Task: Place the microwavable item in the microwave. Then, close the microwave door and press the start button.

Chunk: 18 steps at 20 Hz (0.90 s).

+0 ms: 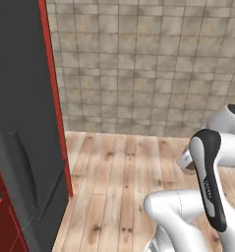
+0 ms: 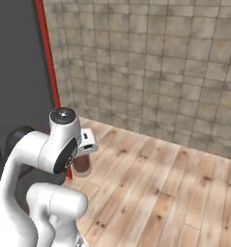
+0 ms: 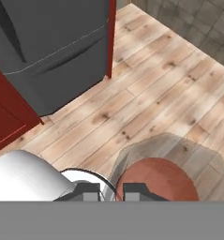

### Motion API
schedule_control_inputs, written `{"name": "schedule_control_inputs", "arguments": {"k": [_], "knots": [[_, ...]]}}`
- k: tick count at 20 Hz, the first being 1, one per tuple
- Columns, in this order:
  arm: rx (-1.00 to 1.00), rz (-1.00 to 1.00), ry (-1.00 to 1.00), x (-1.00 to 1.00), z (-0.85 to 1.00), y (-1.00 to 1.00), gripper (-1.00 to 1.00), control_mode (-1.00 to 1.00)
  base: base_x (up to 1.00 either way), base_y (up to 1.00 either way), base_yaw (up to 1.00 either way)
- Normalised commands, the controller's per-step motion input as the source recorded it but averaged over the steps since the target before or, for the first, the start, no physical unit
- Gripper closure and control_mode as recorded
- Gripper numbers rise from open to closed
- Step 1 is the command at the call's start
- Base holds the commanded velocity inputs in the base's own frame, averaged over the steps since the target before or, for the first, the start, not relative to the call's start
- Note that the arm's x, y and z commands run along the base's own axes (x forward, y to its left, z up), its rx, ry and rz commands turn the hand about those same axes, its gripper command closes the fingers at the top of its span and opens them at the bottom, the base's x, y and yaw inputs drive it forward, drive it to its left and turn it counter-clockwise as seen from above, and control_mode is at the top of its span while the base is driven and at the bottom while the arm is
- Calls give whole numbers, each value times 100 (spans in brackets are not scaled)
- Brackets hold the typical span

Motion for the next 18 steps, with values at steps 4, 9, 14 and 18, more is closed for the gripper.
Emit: {"name": "schedule_control_inputs", "arguments": {"k": [4, 9, 14, 18], "knots": [[0, 0, 0, 0, 0, 0, 100, 100, 48, 40, 75], [0, 0, 0, 0, 0, 0, 100, 100, 44, 32, 74], [0, 0, 0, 0, 0, 0, 100, 100, 35, 5, 72], [0, 0, 0, 0, 0, 0, 100, 100, 74, -1, 72]]}}
